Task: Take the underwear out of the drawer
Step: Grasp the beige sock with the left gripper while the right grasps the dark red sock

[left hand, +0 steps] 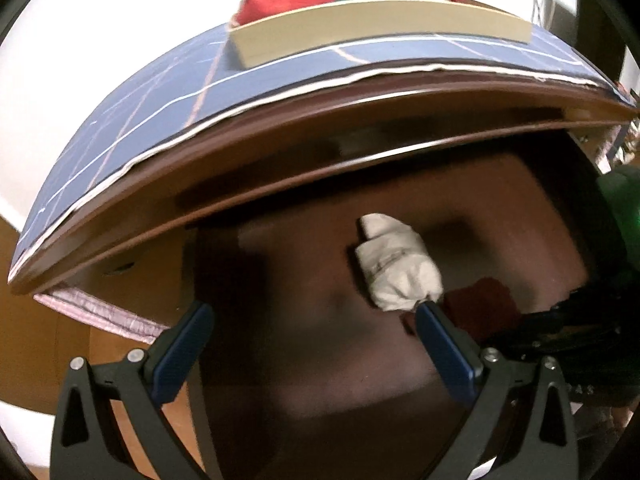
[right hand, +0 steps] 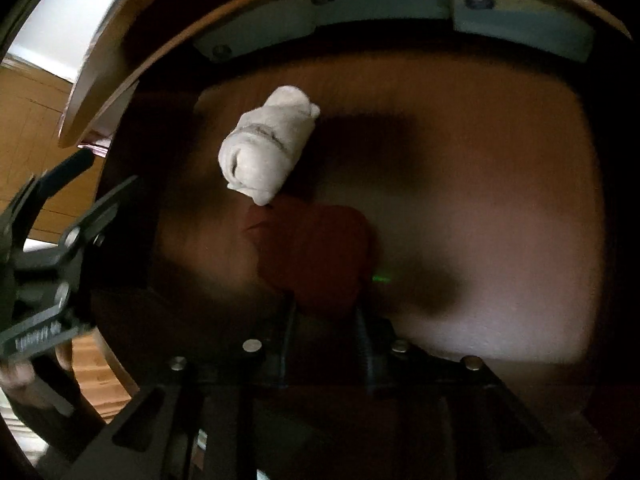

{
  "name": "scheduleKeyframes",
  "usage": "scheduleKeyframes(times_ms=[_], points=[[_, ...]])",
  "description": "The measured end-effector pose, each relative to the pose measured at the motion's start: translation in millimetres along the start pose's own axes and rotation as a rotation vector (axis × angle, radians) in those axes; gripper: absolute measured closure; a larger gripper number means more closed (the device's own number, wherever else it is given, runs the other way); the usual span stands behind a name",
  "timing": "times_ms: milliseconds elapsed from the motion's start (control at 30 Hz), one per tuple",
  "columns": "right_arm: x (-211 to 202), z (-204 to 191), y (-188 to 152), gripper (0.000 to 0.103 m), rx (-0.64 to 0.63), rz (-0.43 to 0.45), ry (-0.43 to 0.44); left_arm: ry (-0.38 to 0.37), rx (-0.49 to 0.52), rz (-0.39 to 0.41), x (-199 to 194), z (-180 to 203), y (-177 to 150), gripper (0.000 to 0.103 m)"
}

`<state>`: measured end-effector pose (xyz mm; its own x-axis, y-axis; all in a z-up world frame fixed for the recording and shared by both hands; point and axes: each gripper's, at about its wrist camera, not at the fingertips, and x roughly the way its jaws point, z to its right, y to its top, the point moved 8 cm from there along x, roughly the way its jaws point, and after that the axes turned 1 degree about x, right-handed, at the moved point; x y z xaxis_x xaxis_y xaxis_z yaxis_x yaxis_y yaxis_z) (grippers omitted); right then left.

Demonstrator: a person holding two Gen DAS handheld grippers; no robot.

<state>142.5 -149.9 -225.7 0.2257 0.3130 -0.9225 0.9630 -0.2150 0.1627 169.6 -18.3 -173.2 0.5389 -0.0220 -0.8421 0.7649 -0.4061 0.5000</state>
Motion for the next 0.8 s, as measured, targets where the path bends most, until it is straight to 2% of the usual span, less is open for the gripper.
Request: scheduleKeyframes(times_ms=[100,200,267,333,400,467,600,667,733,800], points=[[-16.6,2.3,-0.1,0.074,-0.019,0.065,-0.011,0.001,0.053,-0.005,3.4,9.0,7.2,0.001],[-31.1,-4.5,6.4,0.073,-0.051,0.107,-0.015,-0.004,0.052,0.001,2.9,9.8,12.2,0.001],[-31.9,-12.5,13.3,0.063,-0.067,0.100,0.004,-0.012,0.041,-0.007,3.8,8.8,11.4,0.001],[-30.9,-13.9,19.8,0.047,-0.073,0.105,-0.023,-0.003,0.038,-0.017,4.3,6.8,9.2,0.001],[-24.2,-17.7,25.5,0.044,-0.090,0.094,-0.047,0.002,0.038,-0.022,4.6,4.5,7.1,0.001],[-13.1,-19.0,27.7,0.044,-0.087,0.044,-0.038,0.004,0.030,-0.025,4.9,1.0,6.1,0.001],[8.7,-13.4,22.0,0.044,-0.082,-0.056,-0.078,0.006,0.024,-0.032,5.9,-3.5,4.7,0.001],[10.1,-13.1,21.7,0.044,-0.070,-0.070,-0.054,0.008,0.025,-0.033,5.2,-5.4,5.0,0.001],[9.6,-6.8,23.4,0.063,-0.050,-0.057,-0.053,0.000,0.026,-0.037,5.3,-6.8,4.2,0.001],[8.7,-4.9,22.2,0.064,-0.052,-0.059,-0.039,-0.007,0.036,-0.045,8.4,-3.5,4.3,0.001]])
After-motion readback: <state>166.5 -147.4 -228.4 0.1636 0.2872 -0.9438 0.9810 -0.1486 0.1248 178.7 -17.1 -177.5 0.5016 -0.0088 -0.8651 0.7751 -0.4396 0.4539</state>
